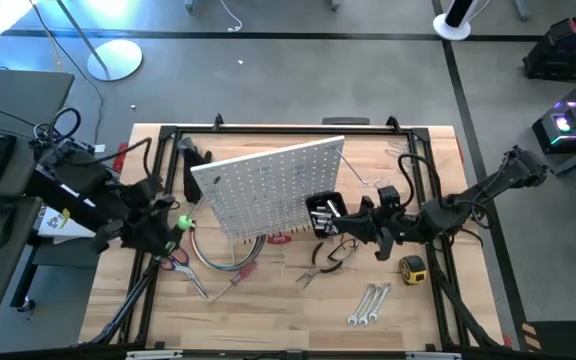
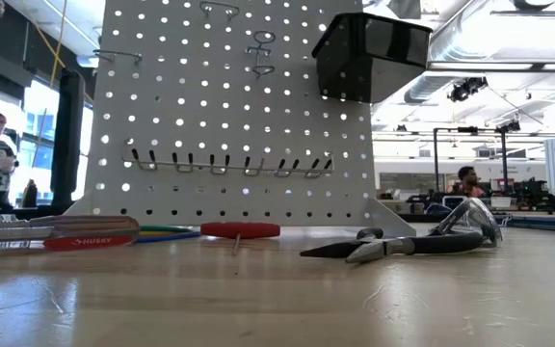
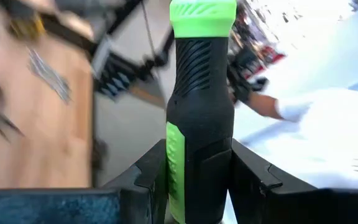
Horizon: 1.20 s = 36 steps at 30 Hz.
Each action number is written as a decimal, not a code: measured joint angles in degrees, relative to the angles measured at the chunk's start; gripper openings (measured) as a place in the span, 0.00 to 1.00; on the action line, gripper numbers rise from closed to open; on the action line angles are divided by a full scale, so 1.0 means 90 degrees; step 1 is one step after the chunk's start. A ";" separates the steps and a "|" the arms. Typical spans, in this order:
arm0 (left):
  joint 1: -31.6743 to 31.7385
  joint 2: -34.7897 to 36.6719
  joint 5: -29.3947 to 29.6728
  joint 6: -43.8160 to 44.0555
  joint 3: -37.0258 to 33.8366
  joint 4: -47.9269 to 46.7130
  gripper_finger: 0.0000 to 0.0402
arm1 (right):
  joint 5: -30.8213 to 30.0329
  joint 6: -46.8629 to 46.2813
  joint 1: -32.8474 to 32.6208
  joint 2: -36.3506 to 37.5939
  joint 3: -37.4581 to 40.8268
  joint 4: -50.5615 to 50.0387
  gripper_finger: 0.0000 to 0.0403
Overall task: Hang tools onto peg board
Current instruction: Hang the green screwdriver on the peg board
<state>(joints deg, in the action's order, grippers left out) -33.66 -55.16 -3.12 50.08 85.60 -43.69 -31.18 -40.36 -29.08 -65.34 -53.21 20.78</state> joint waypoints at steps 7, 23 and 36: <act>-0.0196 -0.0413 0.0035 0.0491 0.0000 0.0412 0.29 | 0.0503 0.0030 0.0005 -0.0040 -0.0002 -0.0015 0.00; -0.0338 -0.2020 -0.1993 0.3344 0.0000 0.0464 0.29 | 0.2699 -0.0656 -0.0400 -0.0702 -0.0002 0.0106 0.00; 0.0363 -0.3122 -0.4940 0.3092 -0.0005 0.0783 0.29 | 0.2802 -0.0787 -0.0787 -0.2308 -0.0767 0.0905 0.00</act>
<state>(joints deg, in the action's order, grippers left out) -30.39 -83.26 -47.58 77.91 85.56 -36.65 -5.96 -47.44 -36.16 -86.12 -60.11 28.92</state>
